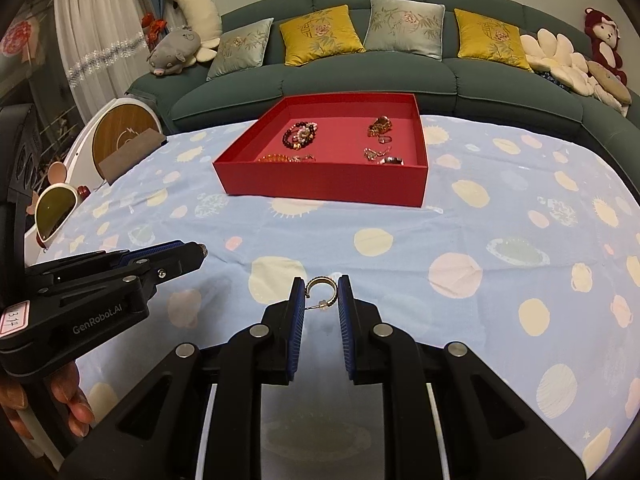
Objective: Organize jewelry
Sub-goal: 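Carry both gold hoops with both grippers over the red box, then open both grippers inside the red box to drop the hoops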
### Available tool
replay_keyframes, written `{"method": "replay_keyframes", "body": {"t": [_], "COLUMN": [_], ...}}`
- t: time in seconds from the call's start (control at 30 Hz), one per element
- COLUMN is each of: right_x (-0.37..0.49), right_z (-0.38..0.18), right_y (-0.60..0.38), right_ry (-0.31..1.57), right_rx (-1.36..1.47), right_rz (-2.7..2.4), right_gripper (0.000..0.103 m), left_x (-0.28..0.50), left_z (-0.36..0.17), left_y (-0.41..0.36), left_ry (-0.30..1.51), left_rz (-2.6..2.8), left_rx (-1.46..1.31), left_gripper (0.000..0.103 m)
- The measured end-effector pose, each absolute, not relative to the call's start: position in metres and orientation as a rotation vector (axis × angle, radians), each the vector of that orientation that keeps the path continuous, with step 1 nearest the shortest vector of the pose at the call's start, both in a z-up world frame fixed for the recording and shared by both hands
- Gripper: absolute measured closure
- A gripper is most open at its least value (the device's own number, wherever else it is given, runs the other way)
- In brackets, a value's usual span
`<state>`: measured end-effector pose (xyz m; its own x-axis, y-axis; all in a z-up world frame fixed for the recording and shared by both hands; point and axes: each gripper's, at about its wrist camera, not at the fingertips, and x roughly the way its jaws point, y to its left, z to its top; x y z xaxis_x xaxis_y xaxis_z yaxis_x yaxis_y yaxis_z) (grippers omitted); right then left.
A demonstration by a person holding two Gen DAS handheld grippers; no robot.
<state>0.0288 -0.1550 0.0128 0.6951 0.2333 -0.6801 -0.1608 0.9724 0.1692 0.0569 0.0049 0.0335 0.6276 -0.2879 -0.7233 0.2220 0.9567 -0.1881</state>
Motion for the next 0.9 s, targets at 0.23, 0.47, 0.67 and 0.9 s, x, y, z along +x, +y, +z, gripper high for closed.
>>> {"method": "replay_keyframes", "body": {"t": [0.23,0.47,0.67,0.9], "right_x": [0.065,0.131,0.203,0.248], "right_z": [0.066,0.097,0.066,0.027], "right_y": [-0.158,-0.170,-0.182,-0.176], "right_ry": [0.670,0.625,0.715,0.805], "right_rx": [0.121,0.122,0.167,0.165], "right_rz": [0.228,0.207,0.172,0.172], "right_gripper": [0.087,0.087,0.087,0.087], "left_x": [0.104,0.179,0.239,0.277], "left_z": [0.094,0.106,0.069,0.032], "left_y": [0.001,-0.012,-0.013,-0.014], "left_ry": [0.745,0.693,0.767,0.817], "left_rz": [-0.318,-0.293,-0.263,-0.221], "left_rx": [-0.108,-0.041,-0.036,-0.029], "left_gripper": [0.089,0.089,0.089,0.089]}}
